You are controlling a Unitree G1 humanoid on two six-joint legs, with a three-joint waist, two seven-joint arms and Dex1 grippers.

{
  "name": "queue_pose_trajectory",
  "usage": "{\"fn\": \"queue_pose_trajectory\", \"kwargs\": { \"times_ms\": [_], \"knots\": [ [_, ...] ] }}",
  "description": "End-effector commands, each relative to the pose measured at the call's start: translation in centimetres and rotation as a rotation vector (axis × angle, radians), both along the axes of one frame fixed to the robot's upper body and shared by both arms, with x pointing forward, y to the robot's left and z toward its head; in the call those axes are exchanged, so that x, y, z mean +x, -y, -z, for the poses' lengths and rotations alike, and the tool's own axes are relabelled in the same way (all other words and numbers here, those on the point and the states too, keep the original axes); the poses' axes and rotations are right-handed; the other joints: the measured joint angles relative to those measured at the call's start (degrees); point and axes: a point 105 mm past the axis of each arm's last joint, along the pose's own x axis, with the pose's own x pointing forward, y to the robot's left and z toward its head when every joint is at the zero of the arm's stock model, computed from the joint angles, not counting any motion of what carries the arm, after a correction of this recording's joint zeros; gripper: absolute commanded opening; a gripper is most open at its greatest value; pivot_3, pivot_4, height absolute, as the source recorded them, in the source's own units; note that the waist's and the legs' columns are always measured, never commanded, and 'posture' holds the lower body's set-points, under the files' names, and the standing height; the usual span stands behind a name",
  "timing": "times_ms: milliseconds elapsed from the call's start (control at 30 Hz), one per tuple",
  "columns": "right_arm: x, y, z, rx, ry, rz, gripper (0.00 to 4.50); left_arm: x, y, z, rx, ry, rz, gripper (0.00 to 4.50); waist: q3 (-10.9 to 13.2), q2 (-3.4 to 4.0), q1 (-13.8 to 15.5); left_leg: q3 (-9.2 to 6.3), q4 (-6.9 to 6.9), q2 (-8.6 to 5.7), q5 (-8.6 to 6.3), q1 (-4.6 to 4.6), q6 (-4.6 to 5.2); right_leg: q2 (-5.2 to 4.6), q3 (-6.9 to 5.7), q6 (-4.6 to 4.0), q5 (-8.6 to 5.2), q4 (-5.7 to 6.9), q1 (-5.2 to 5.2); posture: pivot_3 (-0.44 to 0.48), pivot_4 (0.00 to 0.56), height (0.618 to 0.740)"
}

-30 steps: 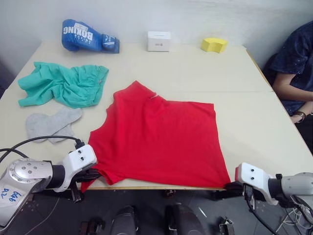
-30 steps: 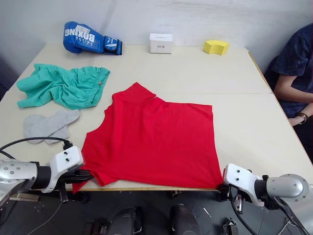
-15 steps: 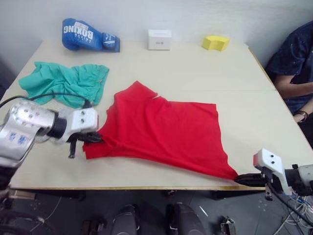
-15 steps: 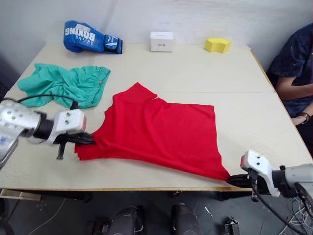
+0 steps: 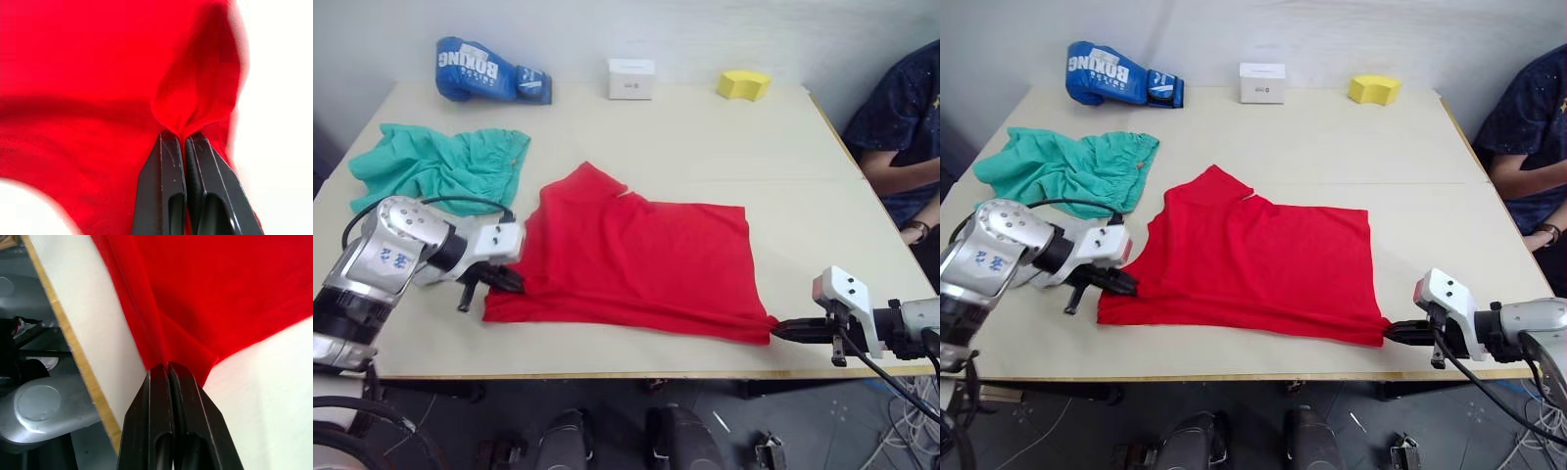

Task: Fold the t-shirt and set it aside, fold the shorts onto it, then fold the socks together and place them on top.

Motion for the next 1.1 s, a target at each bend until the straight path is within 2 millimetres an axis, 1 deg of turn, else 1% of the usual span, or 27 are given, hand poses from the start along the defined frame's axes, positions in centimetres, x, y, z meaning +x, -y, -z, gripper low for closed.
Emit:
{"fn": "queue_pose_trajectory", "kwargs": {
  "times_ms": [33,100,233,367,433,533,633,700,733,800,833,867,933,967,1000,1033,1067,1100],
  "knots": [
    [-0.5,-0.6,-0.8,0.0,0.007,-0.041,0.0,-1.3,-0.4,-1.3,0.019,0.0,0.04,0.03,0.0,0.0,0.1,0.0,0.0,0.0,0.0,0.0,0.0,0.0,0.0,-0.01,0.0,0.01,0.0,0.0,0.15,0.74],
    [-0.3,-0.6,-0.5,-0.012,0.026,-0.03,0.0,-1.4,-0.3,-0.9,0.019,-0.005,0.043,0.03,0.0,0.01,0.1,-0.01,0.0,-0.01,0.0,0.01,0.01,-0.01,0.0,-0.01,-0.01,0.04,-0.01,0.0,0.15,0.74],
    [0.5,-0.4,0.4,-0.05,0.086,-0.019,0.0,0.5,0.2,-0.5,0.007,0.057,0.017,0.03,0.0,0.01,0.4,-0.02,0.05,-0.05,0.0,0.01,0.06,-0.03,-0.03,-0.01,0.0,0.05,0.0,0.0,0.15,0.74],
    [1.1,-0.6,-0.1,0.013,0.119,0.012,0.0,2.0,0.3,-0.6,0.01,0.102,0.022,0.03,0.0,0.0,0.4,-0.02,0.17,-0.05,-0.02,-0.05,0.08,-0.03,-0.03,0.01,0.01,0.07,-0.01,0.0,0.15,0.74],
    [1.1,-0.5,-0.2,0.015,0.112,0.011,0.0,2.4,0.6,-1.0,-0.01,0.105,0.023,0.03,0.0,0.01,0.2,-0.01,0.24,-0.03,-0.03,-0.09,0.06,-0.01,-0.03,0.01,0.01,0.08,-0.01,0.0,0.15,0.74],
    [1.2,-0.3,0.0,-0.001,0.113,0.015,0.0,2.9,0.4,-0.8,0.015,0.114,0.034,0.03,0.0,0.01,0.1,0.01,0.46,0.06,-0.07,-0.12,-0.01,0.05,-0.03,0.02,0.0,0.14,-0.01,0.0,0.15,0.74],
    [2.1,-0.1,0.3,0.009,0.14,0.051,0.0,3.5,1.1,-0.2,-0.011,0.115,0.041,0.03,0.0,0.01,0.1,0.06,0.49,0.08,-0.08,-0.08,-0.01,0.08,0.0,0.02,0.0,0.17,0.01,0.0,0.15,0.74],
    [2.9,-0.1,0.3,0.022,0.183,0.083,0.0,3.9,1.5,-0.2,-0.035,0.133,0.031,0.03,0.0,0.01,0.2,0.06,0.53,0.09,-0.08,-0.09,-0.01,0.07,0.0,0.02,0.0,0.19,-0.01,0.0,0.15,0.74],
    [3.7,0.1,0.1,0.034,0.228,0.132,0.0,4.4,1.6,-0.3,-0.053,0.157,0.007,0.24,0.0,-0.01,0.2,0.06,0.53,0.09,-0.08,-0.11,-0.02,0.07,0.0,0.02,0.0,0.19,-0.01,0.0,0.15,0.74],
    [4.4,0.6,0.2,0.068,0.227,0.231,0.0,5.0,1.5,-0.3,-0.071,0.191,-0.03,0.65,0.0,-0.01,0.2,0.05,0.58,0.12,-0.08,-0.11,-0.03,0.07,0.0,0.02,0.0,0.2,-0.01,0.0,0.15,0.74],
    [4.3,0.5,0.4,0.079,0.207,0.241,0.0,5.1,1.4,-0.3,-0.078,0.197,-0.038,0.94,0.0,-0.01,0.2,0.05,0.57,0.11,-0.07,-0.13,-0.05,0.05,0.03,0.03,0.0,0.22,-0.02,0.0,0.15,0.74],
    [4.0,0.3,0.3,0.103,0.198,0.236,0.19,4.9,1.4,-0.2,-0.115,0.183,-0.062,1.26,0.0,0.01,0.2,0.05,0.57,0.11,-0.06,-0.15,-0.06,0.05,0.03,0.03,0.0,0.23,-0.05,0.0,0.15,0.74],
    [3.7,0.3,-0.3,0.137,0.24,0.245,0.65,4.4,1.8,-0.3,-0.24,0.19,-0.126,1.9,0.0,0.01,0.1,0.07,0.56,0.11,-0.05,-0.16,-0.08,0.06,0.04,0.03,0.0,0.23,-0.07,0.0,0.15,0.74],
    [3.6,0.6,-0.7,0.146,0.271,0.27,0.93,3.9,1.7,-0.3,-0.285,0.195,-0.157,2.16,0.0,0.02,0.1,0.09,0.54,0.12,-0.05,-0.16,-0.09,0.06,0.07,0.03,0.0,0.22,-0.07,0.0,0.15,0.74],
    [3.4,1.1,-1.1,0.15,0.303,0.297,1.26,3.9,1.4,-0.5,-0.311,0.253,-0.186,2.48,0.0,0.02,0.0,0.12,0.53,0.14,-0.07,-0.13,-0.11,0.06,0.14,0.1,-0.05,0.22,-0.06,0.0,0.15,0.74],
    [3.2,1.8,-1.5,0.153,0.339,0.328,1.64,4.0,0.8,-0.8,-0.35,0.312,-0.25,2.83,0.0,0.03,0.0,0.13,0.55,0.15,-0.08,-0.12,-0.13,0.07,0.17,0.13,-0.08,0.26,-0.05,0.0,0.15,0.74],
    [3.0,2.4,-1.9,0.155,0.371,0.354,2.03,4.1,0.3,-1.1,-0.39,0.353,-0.31,3.19,0.0,0.03,0.1,0.14,0.54,0.16,-0.08,-0.12,-0.13,0.06,0.18,0.14,-0.08,0.24,-0.06,0.0,0.15,0.74],
    [2.8,2.7,-2.2,0.157,0.39,0.369,2.31,4.1,-0.1,-1.4,-0.416,0.376,-0.351,3.46,0.0,0.02,0.1,0.14,0.55,0.16,-0.09,-0.1,-0.13,0.05,0.19,0.15,-0.09,0.27,-0.05,0.0,0.15,0.74]
  ]
}}
